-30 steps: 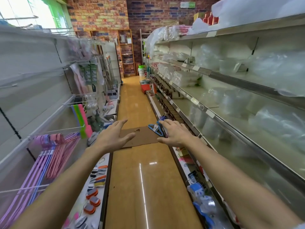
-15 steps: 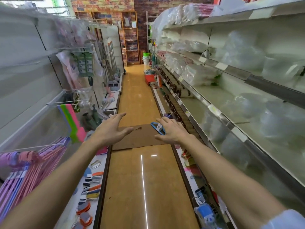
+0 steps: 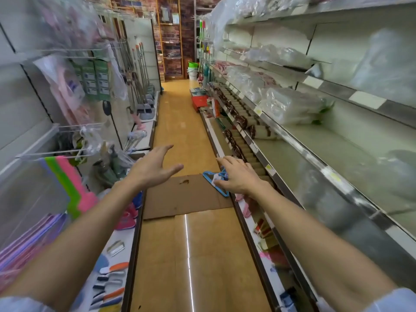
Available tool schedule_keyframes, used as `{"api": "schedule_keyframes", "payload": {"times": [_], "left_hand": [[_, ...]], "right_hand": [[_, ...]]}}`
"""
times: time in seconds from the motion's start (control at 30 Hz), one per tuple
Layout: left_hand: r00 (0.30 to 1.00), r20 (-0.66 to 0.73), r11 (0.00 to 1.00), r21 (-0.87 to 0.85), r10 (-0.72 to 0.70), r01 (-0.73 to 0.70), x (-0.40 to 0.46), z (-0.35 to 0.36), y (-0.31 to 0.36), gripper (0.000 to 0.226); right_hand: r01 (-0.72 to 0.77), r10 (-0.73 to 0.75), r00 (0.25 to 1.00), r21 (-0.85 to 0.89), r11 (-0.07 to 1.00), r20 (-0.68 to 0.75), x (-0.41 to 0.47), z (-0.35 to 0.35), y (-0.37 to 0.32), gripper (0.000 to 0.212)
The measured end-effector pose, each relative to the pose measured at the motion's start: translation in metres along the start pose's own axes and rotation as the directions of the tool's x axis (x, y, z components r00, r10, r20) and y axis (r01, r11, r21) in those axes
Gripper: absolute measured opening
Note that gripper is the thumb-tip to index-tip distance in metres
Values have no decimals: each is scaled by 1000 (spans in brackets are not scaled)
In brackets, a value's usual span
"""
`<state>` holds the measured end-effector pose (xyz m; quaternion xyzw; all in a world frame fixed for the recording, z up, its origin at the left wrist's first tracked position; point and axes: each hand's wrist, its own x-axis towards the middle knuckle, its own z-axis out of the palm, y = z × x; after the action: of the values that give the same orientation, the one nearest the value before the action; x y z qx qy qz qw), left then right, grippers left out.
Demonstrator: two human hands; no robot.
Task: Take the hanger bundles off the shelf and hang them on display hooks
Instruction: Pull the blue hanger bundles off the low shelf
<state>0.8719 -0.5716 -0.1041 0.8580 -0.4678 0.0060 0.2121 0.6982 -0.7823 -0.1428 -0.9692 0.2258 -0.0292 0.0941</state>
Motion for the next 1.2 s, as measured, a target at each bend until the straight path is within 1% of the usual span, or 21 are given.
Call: {"api": "schedule_keyframes", "payload": {"times": [0.1, 0.27, 0.4, 0.53, 0.67, 0.9, 1.03, 1.2], "left_hand": [[1000, 4, 1000, 15, 24, -24, 67, -5, -28, 85], [999, 17, 999, 18, 50, -50, 158, -4, -58, 80], [998, 14, 998, -13, 62, -62, 220, 12, -78, 79], [998, 27, 998, 1, 61, -61, 282, 37, -98, 77], [999, 38, 999, 1, 36, -36, 350, 58, -119, 76], [996, 71, 997, -49, -61, 65, 448, 78, -156, 78], [990, 108, 992, -72, -95, 103, 488, 86, -176, 81], [985, 119, 988, -72, -124, 133, 541, 100, -194, 77]], "right_hand": [[-42, 42, 999, -20, 999, -12, 59, -8, 7, 81], [-94, 94, 995, 2, 996, -32, 142, -16, 24, 83], [-116, 116, 993, 11, 993, -35, 203, -12, 42, 81], [-121, 121, 992, 21, 992, -17, 267, -2, 64, 80], [-107, 107, 994, 32, 994, 2, 342, 4, 94, 80], [-61, 59, 997, 37, 997, 56, 468, 0, 135, 79], [-53, 49, 995, 46, 998, 90, 519, 5, 150, 78], [-62, 56, 992, 50, 997, 115, 575, 14, 167, 78]]}}
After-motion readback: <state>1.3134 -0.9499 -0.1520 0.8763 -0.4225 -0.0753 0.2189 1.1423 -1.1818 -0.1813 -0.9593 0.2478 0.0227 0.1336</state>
